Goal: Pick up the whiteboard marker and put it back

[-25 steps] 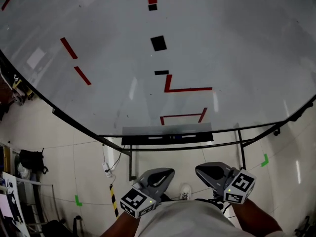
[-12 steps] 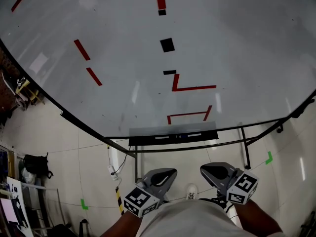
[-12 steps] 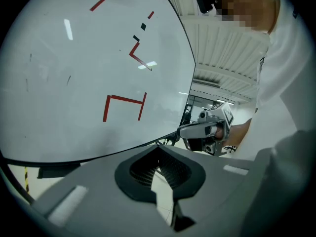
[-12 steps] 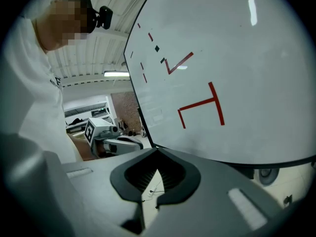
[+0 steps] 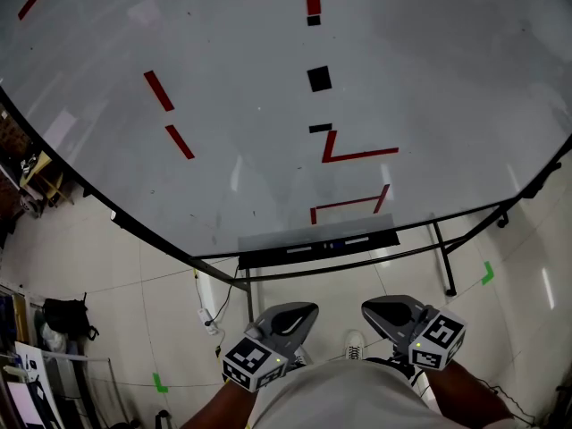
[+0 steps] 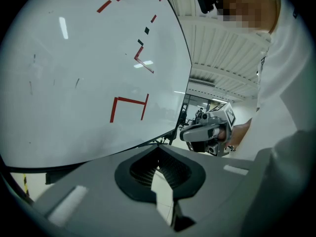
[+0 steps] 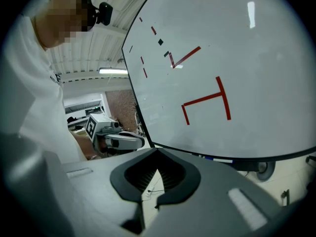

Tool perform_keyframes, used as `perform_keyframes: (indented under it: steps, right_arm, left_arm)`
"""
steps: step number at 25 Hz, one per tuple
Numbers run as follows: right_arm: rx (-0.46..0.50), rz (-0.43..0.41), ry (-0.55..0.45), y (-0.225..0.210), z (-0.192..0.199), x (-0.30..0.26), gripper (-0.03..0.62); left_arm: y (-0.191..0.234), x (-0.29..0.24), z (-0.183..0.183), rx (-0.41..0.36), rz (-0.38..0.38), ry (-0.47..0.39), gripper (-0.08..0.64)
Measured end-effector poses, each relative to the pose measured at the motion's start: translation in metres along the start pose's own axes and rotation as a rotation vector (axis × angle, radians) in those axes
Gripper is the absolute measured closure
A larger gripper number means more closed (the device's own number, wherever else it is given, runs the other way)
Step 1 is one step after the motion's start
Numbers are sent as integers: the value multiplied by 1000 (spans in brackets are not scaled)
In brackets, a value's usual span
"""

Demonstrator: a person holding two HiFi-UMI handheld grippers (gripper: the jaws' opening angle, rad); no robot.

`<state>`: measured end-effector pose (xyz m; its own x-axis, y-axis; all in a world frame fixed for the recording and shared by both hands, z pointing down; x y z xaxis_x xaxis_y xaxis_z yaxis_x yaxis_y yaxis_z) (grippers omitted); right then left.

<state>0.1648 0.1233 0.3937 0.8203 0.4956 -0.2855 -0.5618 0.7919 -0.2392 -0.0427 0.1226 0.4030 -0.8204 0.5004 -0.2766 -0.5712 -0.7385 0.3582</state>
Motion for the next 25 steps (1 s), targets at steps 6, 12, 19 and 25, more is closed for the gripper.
perform_keyframes:
  steps: [6,12,19,25]
  right_arm:
    - [-4,13,9,8,2,-4,591]
    - [6,18,17,14,3,-7,591]
    - [6,32,19,14,3,-6,591]
    - [12,43,23,10,2,-3,591]
  left_arm:
    - [1,9,3,1,15,0,543]
    - [2,14,5,2,14,-7,543]
    - [4,17,8,11,13,-11,543]
    - [3,14,6,6,16,-16,543]
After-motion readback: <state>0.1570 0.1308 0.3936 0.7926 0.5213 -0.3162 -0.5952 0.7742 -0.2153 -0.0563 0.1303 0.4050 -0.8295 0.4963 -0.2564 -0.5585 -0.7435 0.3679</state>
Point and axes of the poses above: the fingertips, and each gripper's own axes: x backward along the fingers, y to its left, z out of its underside, the point moved 8 cm from there along x, backward along the fingers, and after that the axes turned 4 degrees about x, right-handed, at the moved point
